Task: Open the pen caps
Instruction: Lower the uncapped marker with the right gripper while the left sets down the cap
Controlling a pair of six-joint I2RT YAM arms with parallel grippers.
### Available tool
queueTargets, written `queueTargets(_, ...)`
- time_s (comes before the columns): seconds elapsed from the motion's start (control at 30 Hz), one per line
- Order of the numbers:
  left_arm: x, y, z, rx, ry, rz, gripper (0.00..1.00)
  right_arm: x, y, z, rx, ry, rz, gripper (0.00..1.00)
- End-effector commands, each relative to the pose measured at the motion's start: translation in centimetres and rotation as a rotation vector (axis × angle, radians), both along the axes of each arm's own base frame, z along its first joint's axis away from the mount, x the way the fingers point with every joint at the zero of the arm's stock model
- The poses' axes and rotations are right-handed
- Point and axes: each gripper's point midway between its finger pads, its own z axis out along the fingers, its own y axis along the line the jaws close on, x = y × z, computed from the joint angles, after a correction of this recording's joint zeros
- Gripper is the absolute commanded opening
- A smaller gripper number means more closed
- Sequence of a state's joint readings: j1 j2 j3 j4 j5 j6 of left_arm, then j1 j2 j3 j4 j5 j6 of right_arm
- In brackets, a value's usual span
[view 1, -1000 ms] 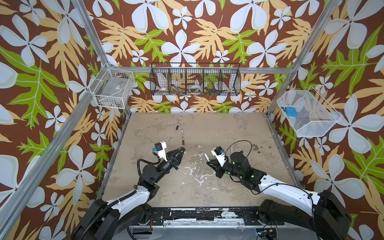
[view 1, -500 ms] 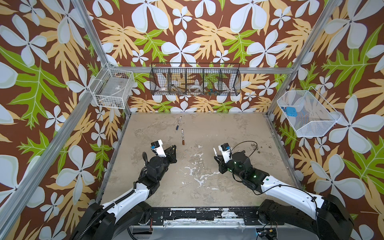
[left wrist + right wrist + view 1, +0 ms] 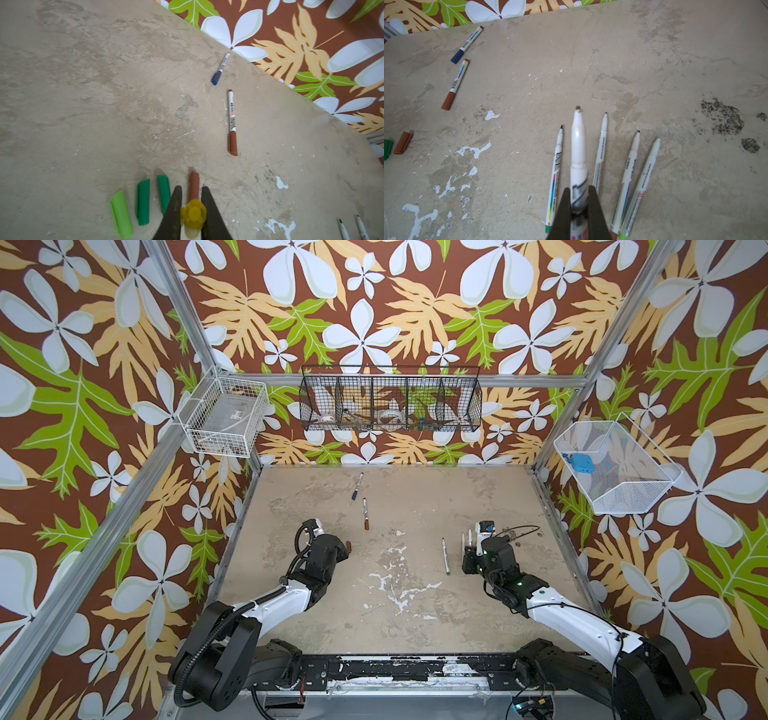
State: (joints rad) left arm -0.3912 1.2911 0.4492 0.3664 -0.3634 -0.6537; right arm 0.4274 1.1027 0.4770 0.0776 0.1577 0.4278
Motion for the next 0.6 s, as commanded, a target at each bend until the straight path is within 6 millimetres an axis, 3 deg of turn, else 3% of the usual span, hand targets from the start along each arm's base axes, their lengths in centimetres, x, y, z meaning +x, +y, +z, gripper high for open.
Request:
queueTargets(0.0, 0.2, 1.4, -1.0, 0.016, 0.037, 0.055, 0.00, 0.2, -0.7, -0.7, 0.004, 0.026, -0.038, 0.00)
queueTargets(0.37, 0.7, 5.5, -3.8, 0.093, 0.146, 0.187, 0.00, 1.0, -6.9, -4.2, 0.075, 0.114, -0.231, 0.00)
queueTargets(0.57, 0.6, 6.4, -4.5, 0.136, 0.175, 0.216, 0.00, 1.0, -8.4, -5.6, 0.112, 0.153, -0.262, 0.00)
